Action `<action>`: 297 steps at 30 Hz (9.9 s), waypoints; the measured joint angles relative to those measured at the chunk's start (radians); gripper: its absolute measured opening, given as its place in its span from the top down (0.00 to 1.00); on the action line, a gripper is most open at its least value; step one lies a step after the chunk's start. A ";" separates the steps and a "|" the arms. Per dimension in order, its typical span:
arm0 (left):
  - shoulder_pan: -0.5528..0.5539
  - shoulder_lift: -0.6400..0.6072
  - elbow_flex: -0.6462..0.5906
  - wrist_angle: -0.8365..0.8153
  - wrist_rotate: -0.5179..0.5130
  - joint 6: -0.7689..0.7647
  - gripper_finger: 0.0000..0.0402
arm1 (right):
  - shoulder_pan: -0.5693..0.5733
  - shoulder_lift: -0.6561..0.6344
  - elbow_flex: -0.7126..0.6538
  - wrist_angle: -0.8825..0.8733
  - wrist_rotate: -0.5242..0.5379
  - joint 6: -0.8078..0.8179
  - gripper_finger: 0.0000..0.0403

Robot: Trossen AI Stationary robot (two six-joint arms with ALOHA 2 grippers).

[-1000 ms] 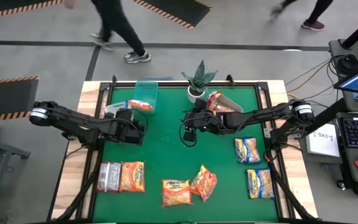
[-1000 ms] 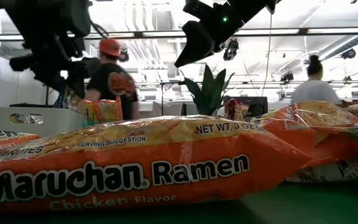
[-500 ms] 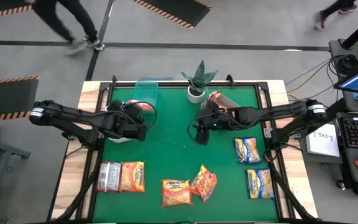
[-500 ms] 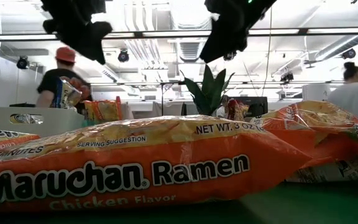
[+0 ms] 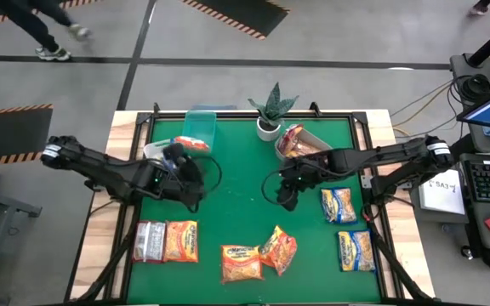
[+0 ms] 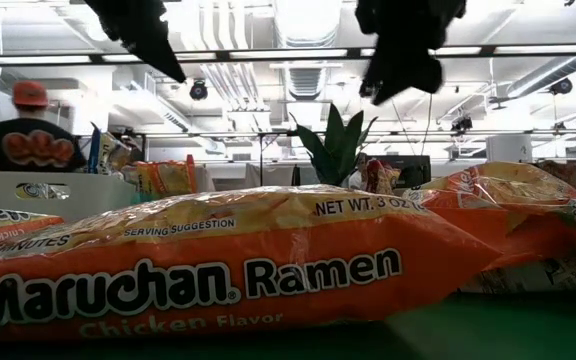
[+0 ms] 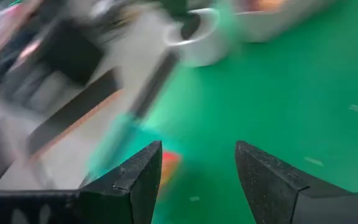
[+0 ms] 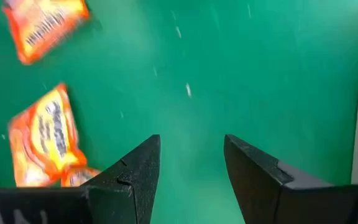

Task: Sort Maruchan noodles
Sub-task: Put the blue noodle pack into the white bin, then put the orange noodle pack into the green bin

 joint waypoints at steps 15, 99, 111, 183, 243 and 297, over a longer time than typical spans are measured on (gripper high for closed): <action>-0.064 -0.028 -0.150 0.608 0.516 0.666 0.54 | 0.090 -0.003 -0.181 -0.309 -0.057 0.448 0.59; 0.166 0.462 -0.246 1.271 0.588 0.170 0.54 | 0.176 0.007 -0.687 0.761 0.243 0.189 0.98; 0.253 0.479 -0.246 1.270 0.616 -0.213 0.54 | 0.176 0.007 -0.764 0.845 0.313 0.168 0.98; 0.226 0.073 -0.078 0.802 0.705 0.123 1.00 | 0.259 -0.491 -0.722 0.963 0.356 -0.360 0.98; 0.828 0.061 -0.003 -0.405 0.579 -0.011 1.00 | 0.258 -0.484 -0.714 0.966 0.427 -0.439 0.98; -0.060 -0.115 0.047 0.245 0.282 -0.007 0.80 | 0.259 -0.206 -0.330 0.415 -0.057 0.121 0.98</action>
